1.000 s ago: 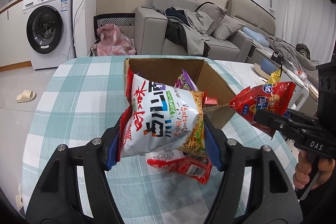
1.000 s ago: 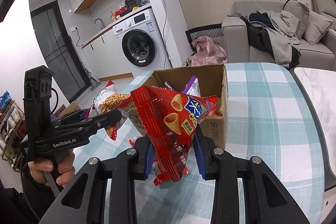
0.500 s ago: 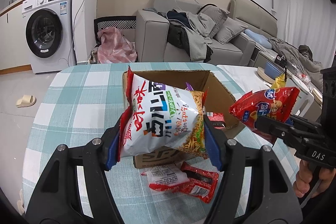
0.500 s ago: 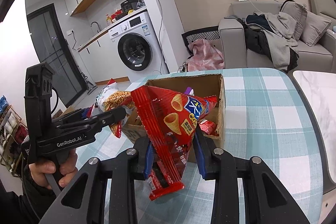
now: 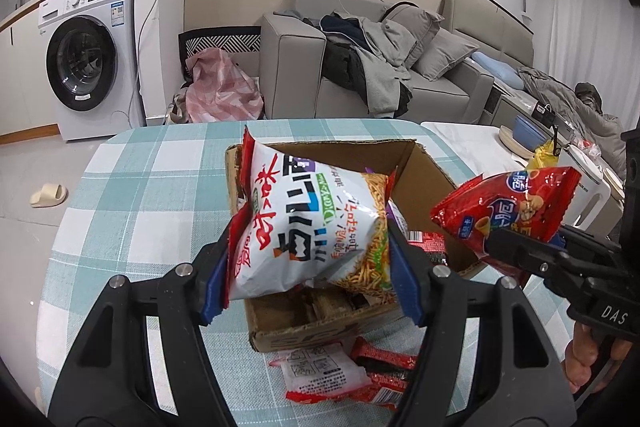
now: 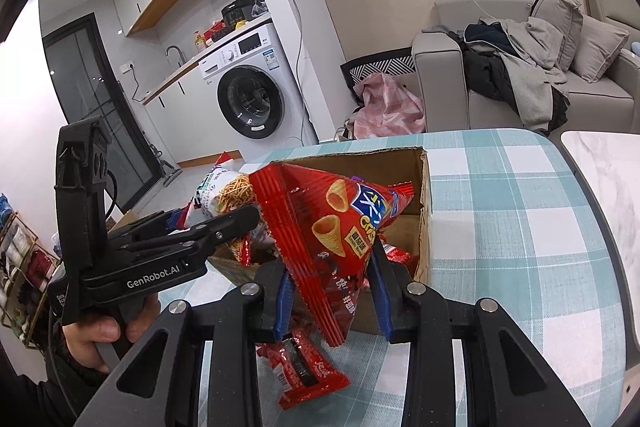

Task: Organize snacks
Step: 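Lift the noodle bag and red cone-snack bag and carry both over the box, then open both grippers to drop the noodle bag and red cone-snack bag into the box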

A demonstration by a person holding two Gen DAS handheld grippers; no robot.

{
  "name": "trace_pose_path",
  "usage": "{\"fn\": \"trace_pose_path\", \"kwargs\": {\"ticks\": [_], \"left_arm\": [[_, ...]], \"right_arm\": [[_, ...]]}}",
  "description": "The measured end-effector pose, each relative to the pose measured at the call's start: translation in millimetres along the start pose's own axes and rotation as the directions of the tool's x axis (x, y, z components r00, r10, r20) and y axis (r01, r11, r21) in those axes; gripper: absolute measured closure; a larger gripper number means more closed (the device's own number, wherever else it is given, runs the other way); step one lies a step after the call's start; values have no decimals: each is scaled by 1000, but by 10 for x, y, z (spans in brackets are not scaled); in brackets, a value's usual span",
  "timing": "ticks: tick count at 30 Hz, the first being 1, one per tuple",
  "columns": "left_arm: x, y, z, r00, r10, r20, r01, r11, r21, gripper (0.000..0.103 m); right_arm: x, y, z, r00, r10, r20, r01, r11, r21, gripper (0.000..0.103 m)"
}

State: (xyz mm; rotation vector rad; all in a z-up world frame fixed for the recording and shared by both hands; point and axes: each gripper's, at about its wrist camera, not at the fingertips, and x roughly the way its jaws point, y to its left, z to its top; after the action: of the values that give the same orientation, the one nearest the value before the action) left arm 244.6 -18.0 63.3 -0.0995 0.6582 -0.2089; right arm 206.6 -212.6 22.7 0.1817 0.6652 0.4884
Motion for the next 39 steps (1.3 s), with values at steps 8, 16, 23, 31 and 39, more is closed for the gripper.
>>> {"fn": "trace_pose_path", "kwargs": {"ticks": [8,16,23,31,39], "left_arm": [[212,-82,53,1000,8,-7,-8,1000,19,38],[363,-137,79,1000,29,-3,-29,998,47,38],[506,-142,93,999,37,-16,-36,998,52,38],[651,-172,112,999,38,-34,-36,997,65,38],[701,-180,123,997,37,-69,-33,998,58,37]], "right_arm": [[202,-49,52,1000,-4,-11,4,1000,21,70],[434,-56,108,999,-29,-34,29,999,14,70],[578,-82,109,998,-44,-53,44,999,1,70],[573,-190,94,996,-39,-77,41,999,20,70],[385,-159,88,998,-42,-51,41,999,-15,55]]}}
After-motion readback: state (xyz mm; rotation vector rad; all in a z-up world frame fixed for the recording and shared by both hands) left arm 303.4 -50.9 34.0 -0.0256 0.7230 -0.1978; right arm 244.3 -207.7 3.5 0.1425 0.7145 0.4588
